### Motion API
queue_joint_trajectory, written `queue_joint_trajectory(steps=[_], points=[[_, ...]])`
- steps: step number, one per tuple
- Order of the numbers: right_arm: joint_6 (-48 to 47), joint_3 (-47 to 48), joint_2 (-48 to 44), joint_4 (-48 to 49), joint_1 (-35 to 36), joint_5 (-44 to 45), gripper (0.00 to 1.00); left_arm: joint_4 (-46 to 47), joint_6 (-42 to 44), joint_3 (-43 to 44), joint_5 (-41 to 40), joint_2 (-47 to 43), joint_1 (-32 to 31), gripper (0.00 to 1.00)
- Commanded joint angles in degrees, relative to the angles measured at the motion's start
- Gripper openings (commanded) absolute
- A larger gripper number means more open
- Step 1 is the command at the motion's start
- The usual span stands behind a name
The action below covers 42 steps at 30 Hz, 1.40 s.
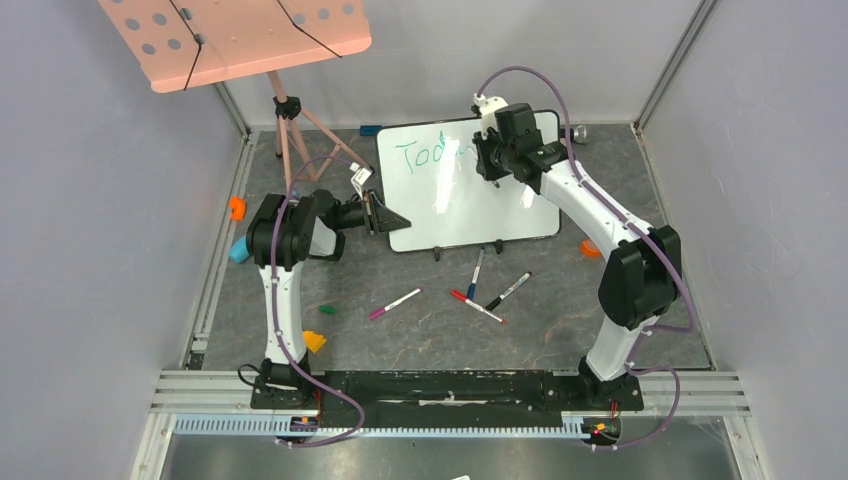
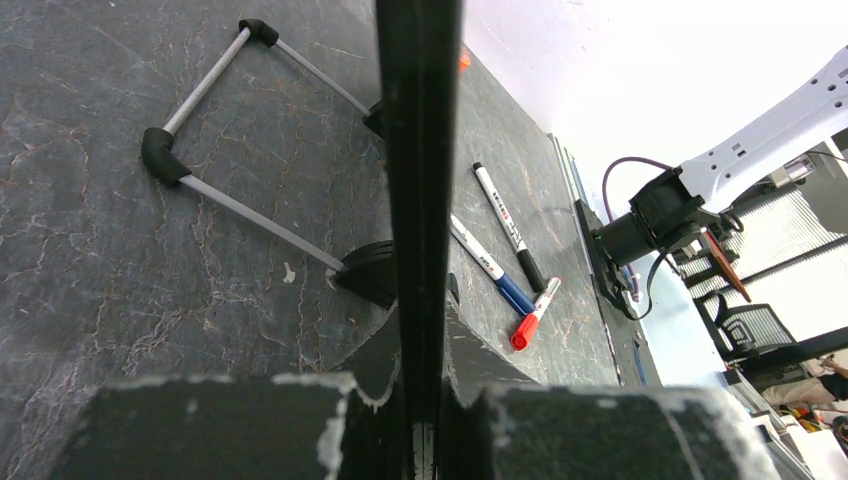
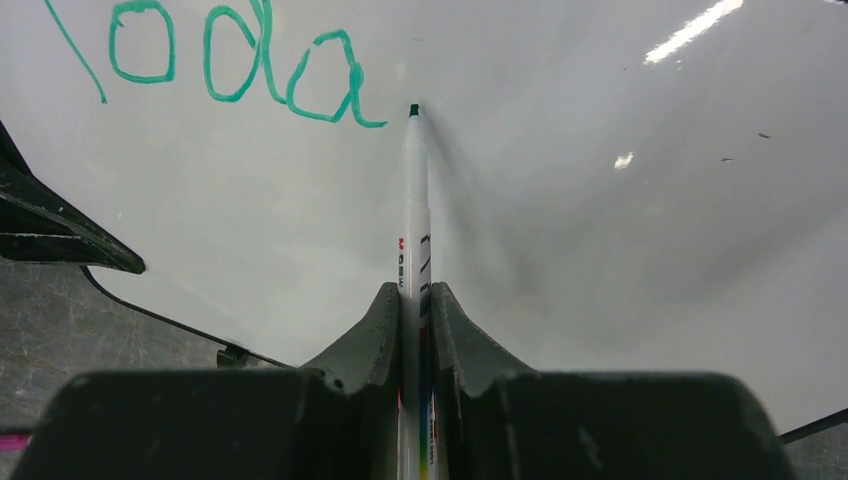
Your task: Write a sentence on the whiteboard
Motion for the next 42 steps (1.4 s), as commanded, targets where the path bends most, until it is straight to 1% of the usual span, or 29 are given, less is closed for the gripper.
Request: queue_joint_trajectory(steps=[1,8,20,21,28,33,42], points=[[0.4,4.3,-1.1,0.5,-0.8,-0.7,0.0,3.1,2.6,0.5,0.5,0.8,-0.9,0.02],[0.4,6.3,0.7,-0.2,-1.2,-1.2,0.0,3.1,2.7,0.5,0.5,0.9,-0.9,0.02],[0.4,5.8,1.7,-0.3,-1.3,-1.6,0.0,3.1,2.7,0.5,0.5,0.8,-0.9,0.02],[1.9,5.9,1.9,-0.4,-1.4,-1.6,0.0,3.1,2.7,0.4,0.4,0.8,-0.9,0.02],[3.1,6.7,3.2,-1.2,-1.9,-1.6,0.0,3.1,2.7,0.5,0.4,0.7,-0.9,0.02],[3.2,4.9,2.3,-1.2,-2.3,-1.4,0.0,3.1,2.7,0.5,0.4,0.7,-0.9,0.02],[3.3,-1.2,-0.8,0.3,-2.9,-1.6,0.0,3.1,2.6,0.5,0.4,0.8,-0.9,0.02]])
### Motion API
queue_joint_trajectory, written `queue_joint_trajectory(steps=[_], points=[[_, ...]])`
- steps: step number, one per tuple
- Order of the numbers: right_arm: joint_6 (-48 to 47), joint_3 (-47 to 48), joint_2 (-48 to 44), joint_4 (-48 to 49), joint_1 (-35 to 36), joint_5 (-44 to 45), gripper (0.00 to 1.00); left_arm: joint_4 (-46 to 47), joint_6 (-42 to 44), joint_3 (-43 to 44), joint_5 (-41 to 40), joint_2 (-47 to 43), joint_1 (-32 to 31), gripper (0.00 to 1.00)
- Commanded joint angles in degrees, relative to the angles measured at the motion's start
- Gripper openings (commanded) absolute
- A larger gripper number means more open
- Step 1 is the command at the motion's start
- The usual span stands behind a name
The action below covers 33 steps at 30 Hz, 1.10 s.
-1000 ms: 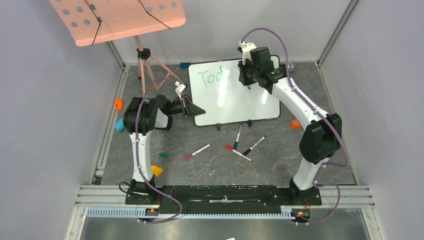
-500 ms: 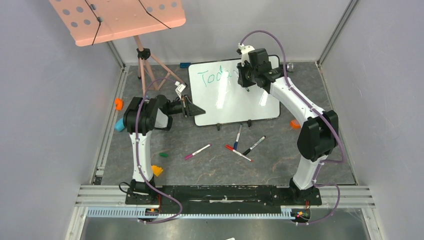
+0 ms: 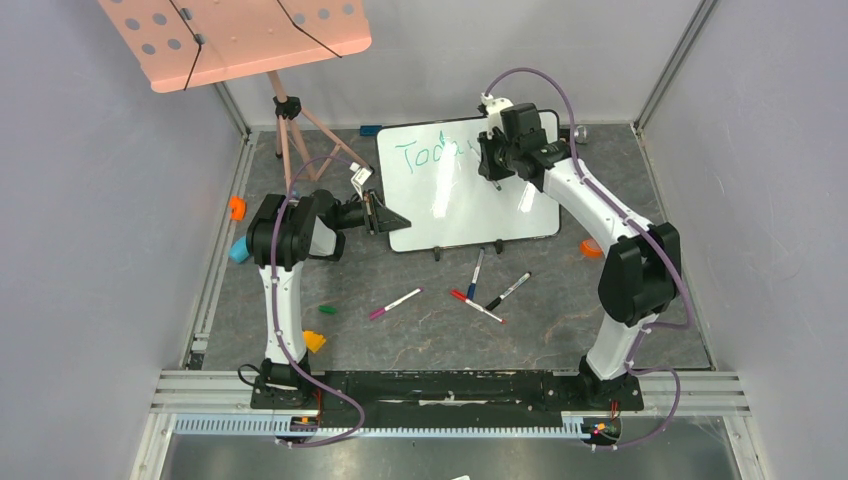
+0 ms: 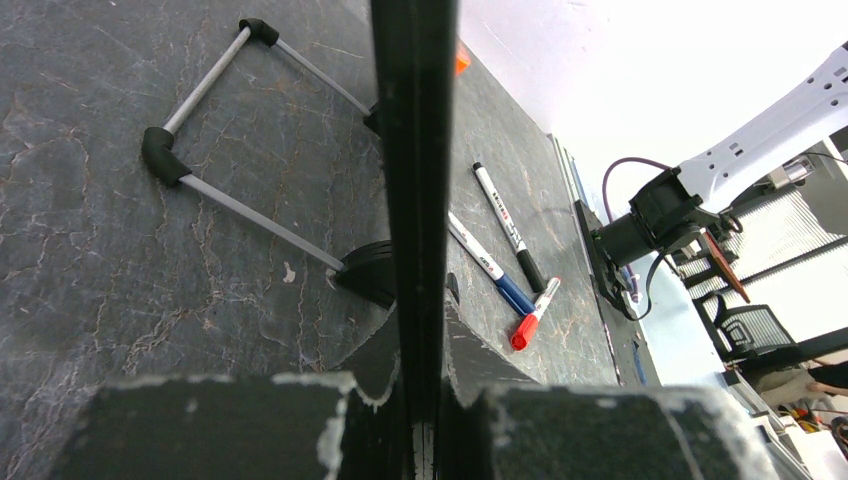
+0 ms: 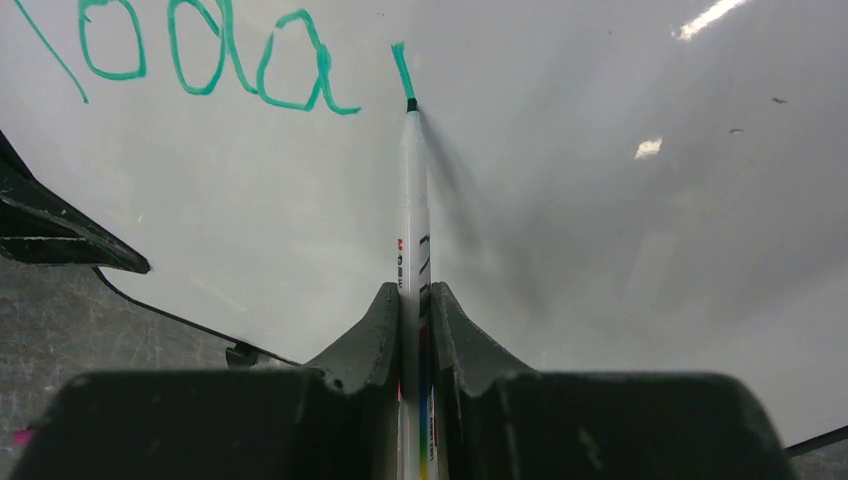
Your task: Write a sentence on the whiteboard
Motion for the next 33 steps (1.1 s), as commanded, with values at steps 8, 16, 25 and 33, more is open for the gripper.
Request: queue_joint_trajectory(steps=[8,16,25,33], points=[[1.0,-2.6,-2.5,1.0,-1.5,1.7,0.0,3.2,2.7,0.5,0.6,0.8,-0.9,0.02],[1.3,2.4,0.1,0.1,-2.1,1.8,0.0,3.2,2.7,0.5,0.6,0.8,-0.9,0.02],[1.1,4.0,1.7,-0.4,-2.1,1.1,0.0,3.2,2.8,0.5,0.5,0.8,-0.9,0.02],[0.7,-1.6,-1.1,0.7,-2.2,0.5,0.0,3.2,2.7,0.5,0.6,0.8,-0.9,0.02]])
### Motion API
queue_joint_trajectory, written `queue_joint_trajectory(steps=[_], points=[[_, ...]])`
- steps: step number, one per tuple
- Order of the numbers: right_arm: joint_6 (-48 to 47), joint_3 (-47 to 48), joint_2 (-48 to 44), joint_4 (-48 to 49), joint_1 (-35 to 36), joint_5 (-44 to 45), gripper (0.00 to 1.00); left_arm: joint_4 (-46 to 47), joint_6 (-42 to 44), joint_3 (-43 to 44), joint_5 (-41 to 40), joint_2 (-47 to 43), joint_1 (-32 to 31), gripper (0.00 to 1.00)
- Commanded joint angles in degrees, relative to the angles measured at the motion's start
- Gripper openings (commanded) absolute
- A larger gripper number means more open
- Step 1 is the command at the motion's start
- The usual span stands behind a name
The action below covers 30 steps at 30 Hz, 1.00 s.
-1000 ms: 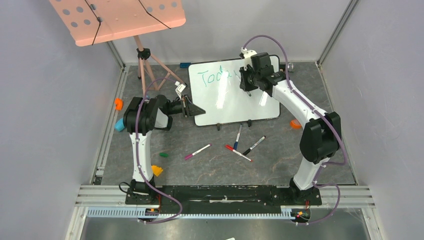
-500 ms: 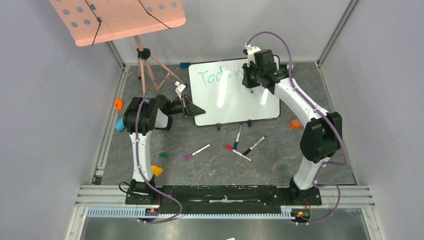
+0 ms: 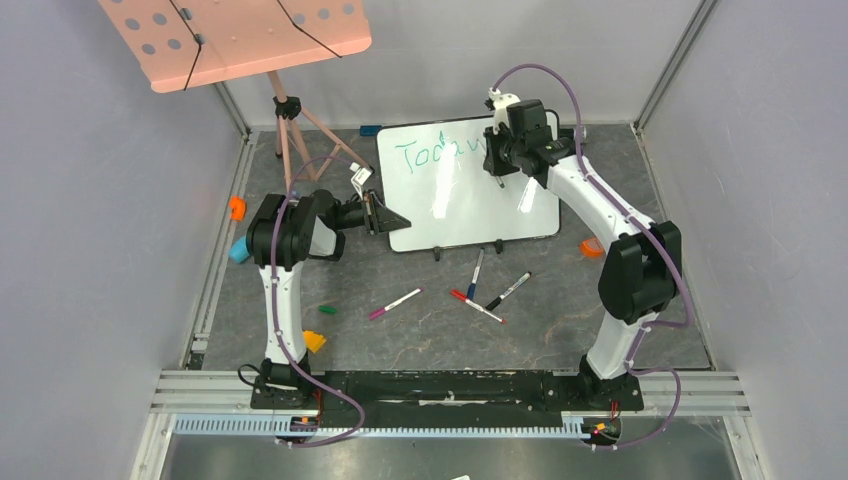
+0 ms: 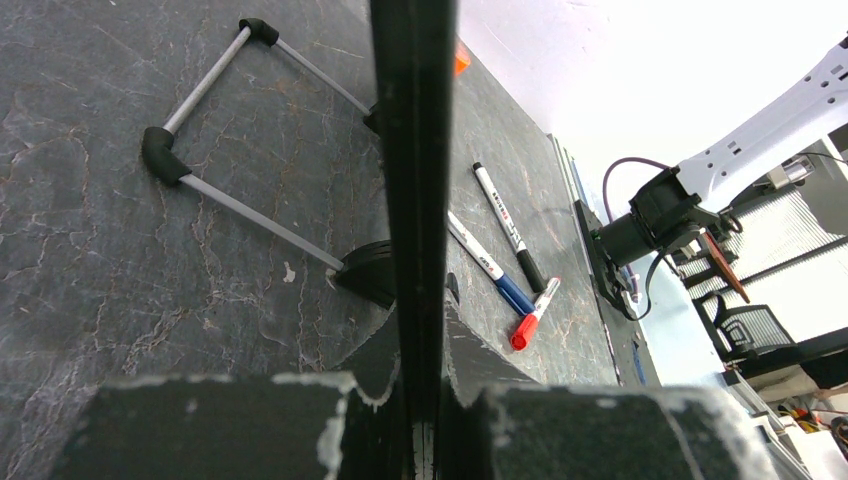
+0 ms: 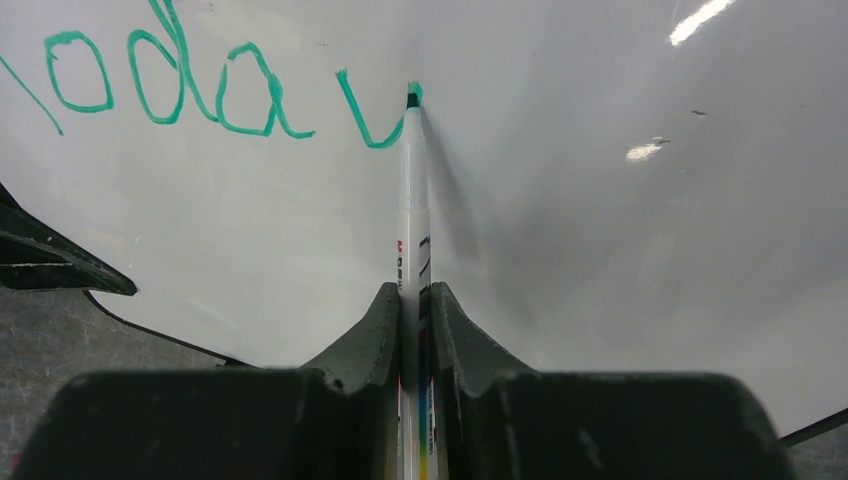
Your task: Write a sentence on the whiteboard
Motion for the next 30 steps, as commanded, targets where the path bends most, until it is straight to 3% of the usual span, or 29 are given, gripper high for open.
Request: queue_joint_trajectory(steps=[1,20,30], points=[[-0.1,-3.6,-1.9,0.9,-0.4,0.3,0.0,3.2,2.7,0.5,0.5,0.8,-0.9,0.02],[-1.2,-11.7,-5.0,2.5,0.1,-4.2,0.0,3.2,2.7,0.6,0.6,0.9,-0.9,0.02],[0.0,-8.8,-3.2,3.3,0.8,-5.9,0.0,3.2,2.7,0.5,0.6,0.8,-0.9,0.02]])
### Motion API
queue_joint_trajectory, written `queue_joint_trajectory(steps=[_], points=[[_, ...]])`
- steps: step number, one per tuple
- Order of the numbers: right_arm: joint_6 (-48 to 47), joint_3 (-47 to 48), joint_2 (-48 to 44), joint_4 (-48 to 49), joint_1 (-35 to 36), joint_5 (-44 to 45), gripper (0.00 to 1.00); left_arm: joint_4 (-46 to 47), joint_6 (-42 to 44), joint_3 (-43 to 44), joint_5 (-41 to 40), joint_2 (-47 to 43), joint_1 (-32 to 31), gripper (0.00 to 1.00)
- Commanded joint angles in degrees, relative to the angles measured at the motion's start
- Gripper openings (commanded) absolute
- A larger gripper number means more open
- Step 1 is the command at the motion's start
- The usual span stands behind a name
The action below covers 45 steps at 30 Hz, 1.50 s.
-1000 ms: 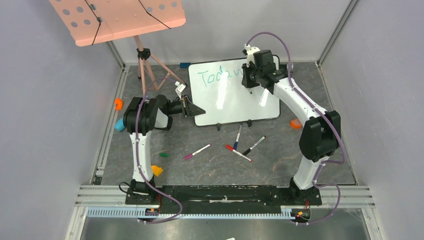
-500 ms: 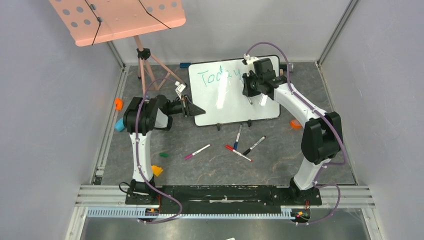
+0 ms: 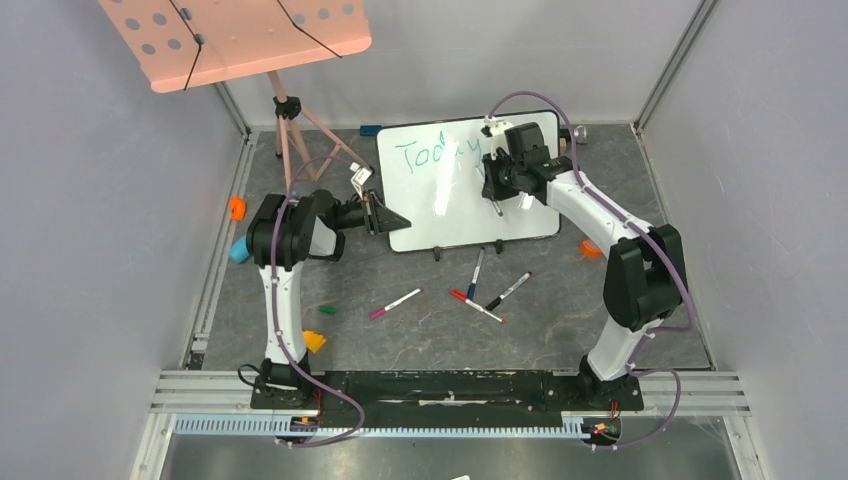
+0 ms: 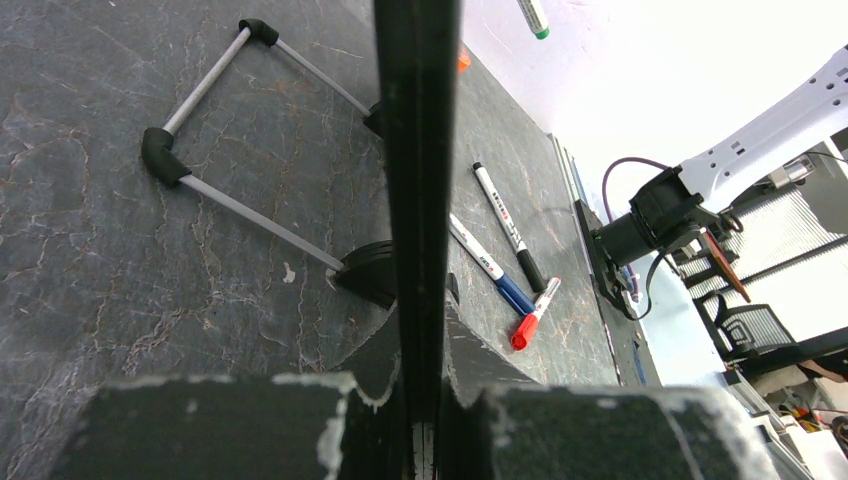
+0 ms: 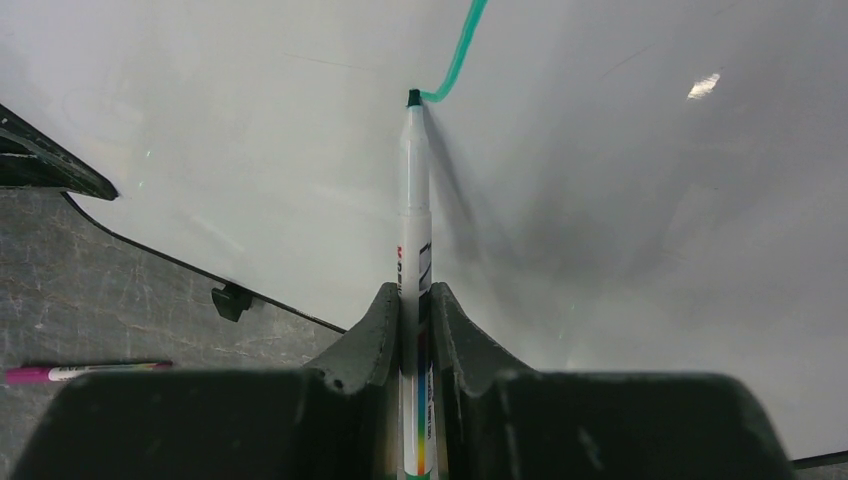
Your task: Write a sentence on the whiteboard
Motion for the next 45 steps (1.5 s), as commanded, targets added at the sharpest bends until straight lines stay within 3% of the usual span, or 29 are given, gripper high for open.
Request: queue_joint_trajectory(steps=[1,12,17,22,25,36,45], points=[[0.6,3.2,0.2,1.7,0.2,-1.2,0.0,3.1,2.7,0.5,0.5,0.8,-0.9,0.02],[1.5,6.3,-1.9,1.8,0.2,-6.5,0.0,3.1,3.5,-0.1,0.7,0.4,-0.9,0.04],[2.2,1.9,-7.3,4.5,0.0,-6.4,0.0,3.1,6.9,-2.5,0.4,-1.6,-0.8,0.45],[2.1,-2.1,-11.3,5.1,-0.3,-5.3,0.0,3.1,10.7,-6.4,-1.9,-4.1,-0.2,0.75],[2.3,-4.2,-13.5,5.7,-0.3,-5.1,0.0,3.1,12.4,-8.0,-2.5,-5.5,0.0,0.98],[3.1,-8.6,-19.2,6.8,-0.4,-5.4,0.0,3.1,16.3,-12.5,-1.9,-9.1,0.8,1.0],[3.8,-11.6,-22.6,7.8,-0.3,-6.4,0.0,3.1,23.7,-26.9,-13.1,-19.6,5.0,0.99]])
